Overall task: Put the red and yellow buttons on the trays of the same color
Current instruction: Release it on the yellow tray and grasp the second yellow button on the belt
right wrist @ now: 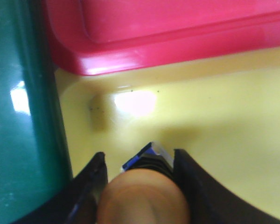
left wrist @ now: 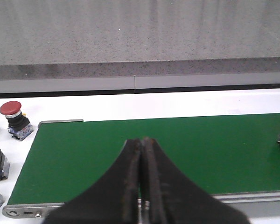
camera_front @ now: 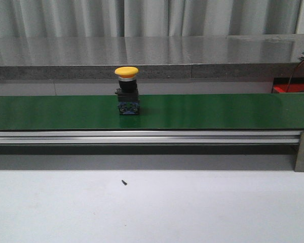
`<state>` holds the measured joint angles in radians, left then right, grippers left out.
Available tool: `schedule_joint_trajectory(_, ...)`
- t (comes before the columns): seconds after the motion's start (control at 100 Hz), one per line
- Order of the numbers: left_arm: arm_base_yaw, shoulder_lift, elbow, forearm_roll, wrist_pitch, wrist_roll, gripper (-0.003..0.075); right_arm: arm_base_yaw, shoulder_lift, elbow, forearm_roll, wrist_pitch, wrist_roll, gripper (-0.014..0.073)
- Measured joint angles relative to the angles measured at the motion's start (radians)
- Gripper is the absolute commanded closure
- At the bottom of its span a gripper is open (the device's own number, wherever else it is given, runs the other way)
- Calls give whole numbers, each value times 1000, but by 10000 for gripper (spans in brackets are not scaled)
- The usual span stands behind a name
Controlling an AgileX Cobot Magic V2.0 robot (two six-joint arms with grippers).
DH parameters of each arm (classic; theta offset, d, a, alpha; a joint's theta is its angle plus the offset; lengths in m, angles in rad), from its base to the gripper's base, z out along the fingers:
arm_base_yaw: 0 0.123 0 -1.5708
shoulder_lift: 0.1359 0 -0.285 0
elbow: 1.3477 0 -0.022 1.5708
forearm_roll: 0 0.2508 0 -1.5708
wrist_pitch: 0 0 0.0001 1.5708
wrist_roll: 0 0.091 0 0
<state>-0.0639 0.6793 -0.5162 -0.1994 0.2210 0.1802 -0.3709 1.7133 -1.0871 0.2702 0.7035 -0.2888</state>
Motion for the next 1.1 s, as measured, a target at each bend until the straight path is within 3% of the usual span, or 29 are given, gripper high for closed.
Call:
schedule_joint_trajectory(0.17,0,0,0,0,0,0,740,0,0,0,2,-4,0,134)
schedule_joint_trajectory(0.27,0,0,0,0,0,0,740,0,0,0,2,-4,0,52)
schedule_joint_trajectory(0.55,0,0,0,0,0,0,740,0,-15,0,6,-12,0,43)
schedule_joint_trajectory(0.76,0,0,0,0,0,0,740,21,-138,0,38,-22,-25,43)
schedule_joint_trajectory(1.1,0,0,0,0,0,0,740,263,-227,-31,102,-12,-198,43)
